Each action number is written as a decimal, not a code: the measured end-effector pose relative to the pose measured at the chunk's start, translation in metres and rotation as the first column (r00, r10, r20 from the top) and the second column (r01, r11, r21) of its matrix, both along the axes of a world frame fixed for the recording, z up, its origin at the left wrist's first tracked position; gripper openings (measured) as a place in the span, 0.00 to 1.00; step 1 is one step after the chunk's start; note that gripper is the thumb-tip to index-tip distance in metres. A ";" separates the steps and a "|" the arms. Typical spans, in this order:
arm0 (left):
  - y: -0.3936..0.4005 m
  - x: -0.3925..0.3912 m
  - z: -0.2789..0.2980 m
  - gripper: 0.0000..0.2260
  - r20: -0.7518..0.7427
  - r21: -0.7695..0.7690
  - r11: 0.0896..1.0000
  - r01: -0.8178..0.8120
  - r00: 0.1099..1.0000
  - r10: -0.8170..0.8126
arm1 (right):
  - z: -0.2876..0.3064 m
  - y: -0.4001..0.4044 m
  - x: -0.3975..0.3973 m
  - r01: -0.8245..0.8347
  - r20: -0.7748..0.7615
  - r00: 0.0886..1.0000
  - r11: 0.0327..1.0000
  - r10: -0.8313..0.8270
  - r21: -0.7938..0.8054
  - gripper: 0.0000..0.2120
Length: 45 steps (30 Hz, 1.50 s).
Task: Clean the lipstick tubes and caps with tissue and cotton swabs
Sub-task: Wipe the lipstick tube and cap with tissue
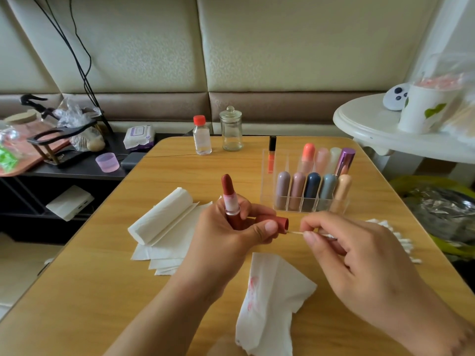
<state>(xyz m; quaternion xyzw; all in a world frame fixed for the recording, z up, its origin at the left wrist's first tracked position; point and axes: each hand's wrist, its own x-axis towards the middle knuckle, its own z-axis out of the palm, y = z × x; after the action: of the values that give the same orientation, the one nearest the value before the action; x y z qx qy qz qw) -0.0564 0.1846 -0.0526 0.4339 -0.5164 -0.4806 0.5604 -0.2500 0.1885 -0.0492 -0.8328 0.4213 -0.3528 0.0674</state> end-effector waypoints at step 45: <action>-0.005 -0.001 -0.011 0.12 -0.165 -0.055 0.994 0.096 0.981 -0.104 | -0.007 -0.010 -0.004 -0.206 0.549 0.835 0.907 -0.032 0.366 0.10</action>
<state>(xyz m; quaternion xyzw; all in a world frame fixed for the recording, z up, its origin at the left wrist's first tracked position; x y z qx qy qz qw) -0.0573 0.1794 -0.0636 0.3521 -0.4999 -0.5308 0.5869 -0.2540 0.1788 -0.0558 -0.6837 0.4099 -0.4740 0.3739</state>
